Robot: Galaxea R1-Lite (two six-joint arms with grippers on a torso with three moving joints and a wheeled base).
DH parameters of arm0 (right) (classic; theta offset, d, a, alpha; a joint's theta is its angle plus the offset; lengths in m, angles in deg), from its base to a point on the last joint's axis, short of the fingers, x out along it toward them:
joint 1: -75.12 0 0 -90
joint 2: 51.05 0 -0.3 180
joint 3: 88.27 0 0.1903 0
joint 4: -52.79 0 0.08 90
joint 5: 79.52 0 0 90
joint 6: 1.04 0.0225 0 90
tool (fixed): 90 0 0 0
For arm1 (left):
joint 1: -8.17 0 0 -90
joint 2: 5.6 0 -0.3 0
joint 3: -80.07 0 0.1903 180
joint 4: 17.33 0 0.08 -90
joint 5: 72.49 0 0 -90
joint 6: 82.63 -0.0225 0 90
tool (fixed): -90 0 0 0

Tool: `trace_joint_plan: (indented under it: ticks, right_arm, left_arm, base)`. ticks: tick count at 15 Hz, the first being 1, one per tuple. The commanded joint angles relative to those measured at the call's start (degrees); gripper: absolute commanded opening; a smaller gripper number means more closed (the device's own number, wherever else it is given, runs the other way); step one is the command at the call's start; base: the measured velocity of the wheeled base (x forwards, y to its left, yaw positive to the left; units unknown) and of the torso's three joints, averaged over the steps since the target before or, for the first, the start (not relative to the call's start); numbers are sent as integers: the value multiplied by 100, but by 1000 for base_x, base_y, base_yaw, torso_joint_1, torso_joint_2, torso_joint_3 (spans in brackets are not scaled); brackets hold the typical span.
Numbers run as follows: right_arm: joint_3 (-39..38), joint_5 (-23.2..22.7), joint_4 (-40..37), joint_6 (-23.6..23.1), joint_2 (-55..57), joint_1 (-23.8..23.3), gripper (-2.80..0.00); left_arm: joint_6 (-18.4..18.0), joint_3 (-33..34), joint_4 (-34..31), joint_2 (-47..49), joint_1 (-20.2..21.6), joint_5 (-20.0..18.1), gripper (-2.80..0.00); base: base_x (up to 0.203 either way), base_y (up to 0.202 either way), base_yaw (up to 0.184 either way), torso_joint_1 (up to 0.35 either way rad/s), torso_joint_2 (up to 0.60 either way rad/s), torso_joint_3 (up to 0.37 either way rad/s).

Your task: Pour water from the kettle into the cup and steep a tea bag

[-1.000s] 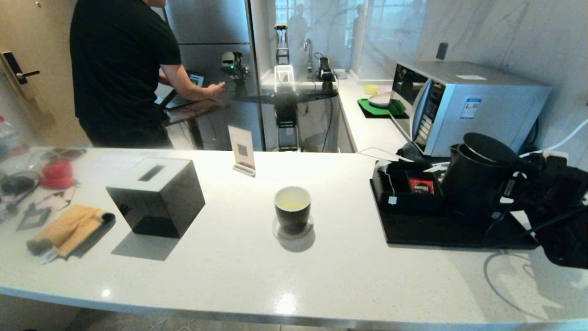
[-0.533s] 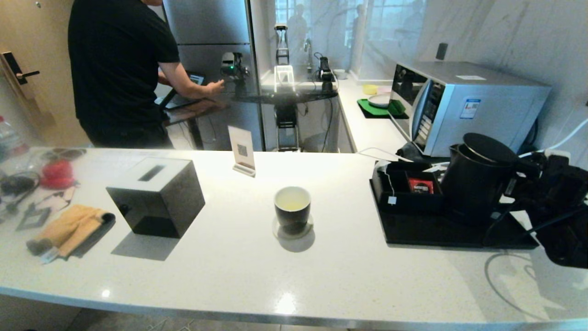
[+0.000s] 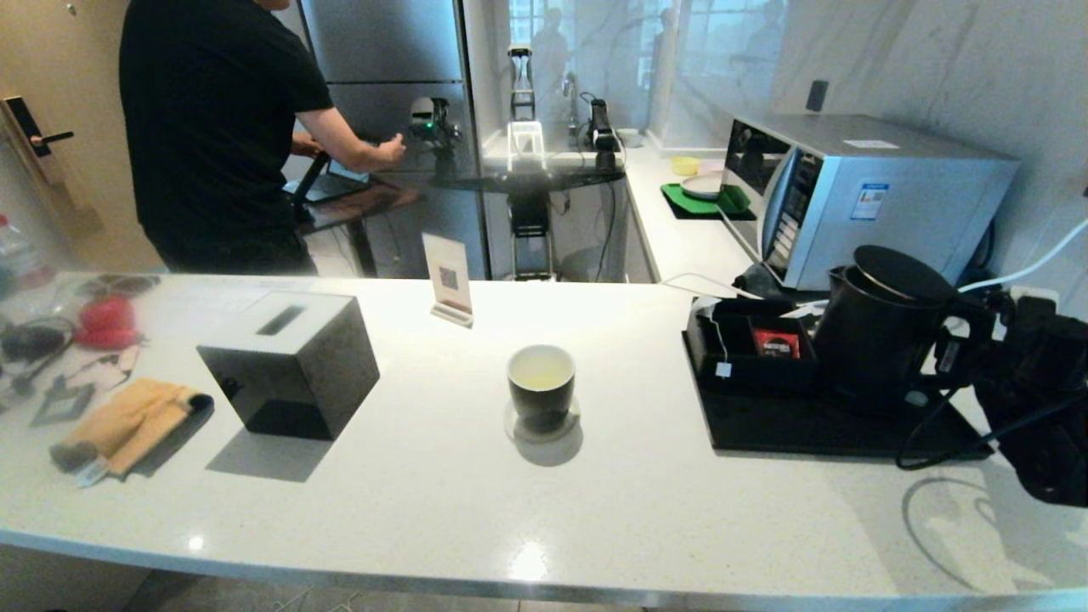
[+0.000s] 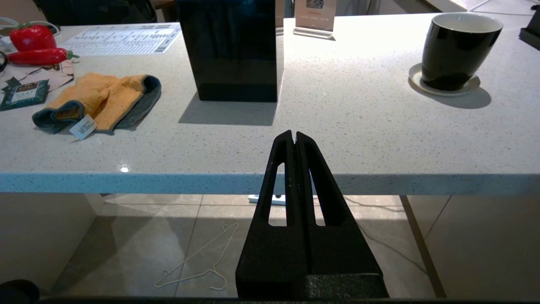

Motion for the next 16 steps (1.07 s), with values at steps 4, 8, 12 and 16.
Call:
trace_joint_plan:
  ticks: [4,8,12,16]
  right_arm:
    - [-543,-10,205,-49,-418,6,0]
    - [-1168,-12,234,-122,-801,-1,0]
    - [-1717,-4,394,-137,-1116,1,0]
    - [-1836,13,391,-149,-1323,-3,0]
  left_arm:
    - [-3,1,1,-2,1,0,-280]
    - [-3,1,1,-2,1,0,-280]
    - [-3,1,1,-2,1,0,-280]
    - [-3,1,1,-2,1,0,-280]
  base:
    - [0,0,0,0,0,0]
    - [0,0,0,0,0,0]
    - [0,0,0,0,0,0]
    - [0,0,0,0,0,0]
